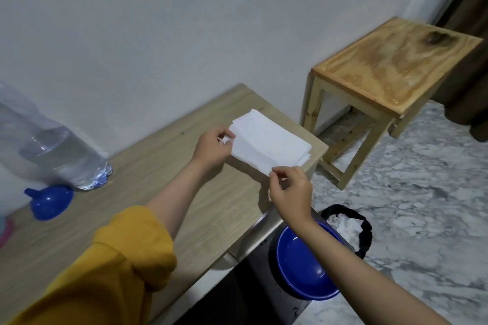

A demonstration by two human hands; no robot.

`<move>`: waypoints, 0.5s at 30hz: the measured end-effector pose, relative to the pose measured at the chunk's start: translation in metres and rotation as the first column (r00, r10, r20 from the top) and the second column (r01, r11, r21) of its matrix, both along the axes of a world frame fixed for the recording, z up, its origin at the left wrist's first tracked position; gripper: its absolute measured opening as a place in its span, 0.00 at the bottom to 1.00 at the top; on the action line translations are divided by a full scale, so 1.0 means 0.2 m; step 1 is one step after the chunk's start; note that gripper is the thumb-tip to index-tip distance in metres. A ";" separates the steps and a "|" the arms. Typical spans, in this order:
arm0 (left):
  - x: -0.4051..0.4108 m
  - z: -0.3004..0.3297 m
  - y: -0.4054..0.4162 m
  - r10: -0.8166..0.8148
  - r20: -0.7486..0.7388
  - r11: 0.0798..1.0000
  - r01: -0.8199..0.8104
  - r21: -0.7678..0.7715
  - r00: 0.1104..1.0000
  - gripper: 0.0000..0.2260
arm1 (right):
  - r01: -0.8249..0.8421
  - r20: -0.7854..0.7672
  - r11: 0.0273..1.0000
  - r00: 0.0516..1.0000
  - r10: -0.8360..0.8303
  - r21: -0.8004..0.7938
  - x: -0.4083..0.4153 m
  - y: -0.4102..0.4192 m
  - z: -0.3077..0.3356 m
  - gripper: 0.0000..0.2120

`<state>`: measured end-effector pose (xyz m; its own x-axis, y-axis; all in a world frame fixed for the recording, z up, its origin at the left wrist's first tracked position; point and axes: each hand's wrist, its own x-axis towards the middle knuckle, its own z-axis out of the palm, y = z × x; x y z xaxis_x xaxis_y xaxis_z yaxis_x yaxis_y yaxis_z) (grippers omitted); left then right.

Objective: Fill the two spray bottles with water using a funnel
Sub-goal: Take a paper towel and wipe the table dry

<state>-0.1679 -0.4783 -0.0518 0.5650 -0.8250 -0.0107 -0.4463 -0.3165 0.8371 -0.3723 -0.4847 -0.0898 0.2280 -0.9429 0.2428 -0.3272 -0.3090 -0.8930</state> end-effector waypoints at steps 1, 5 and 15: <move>0.00 0.02 0.00 -0.011 0.007 0.999 0.011 0.039 1.000 0.08 | 0.006 0.022 0.999 1.000 -0.007 0.048 0.00 0.00 0.01 0.05; 0.03 0.08 0.01 -0.070 0.069 0.984 0.058 0.167 0.995 0.15 | 0.040 0.109 0.952 0.991 -0.077 0.303 0.00 0.00 0.05 0.05; -0.02 0.21 -0.01 -0.070 0.099 0.994 0.060 0.094 0.993 0.18 | 0.096 0.221 0.755 0.925 -0.308 0.649 0.00 -0.03 0.17 0.07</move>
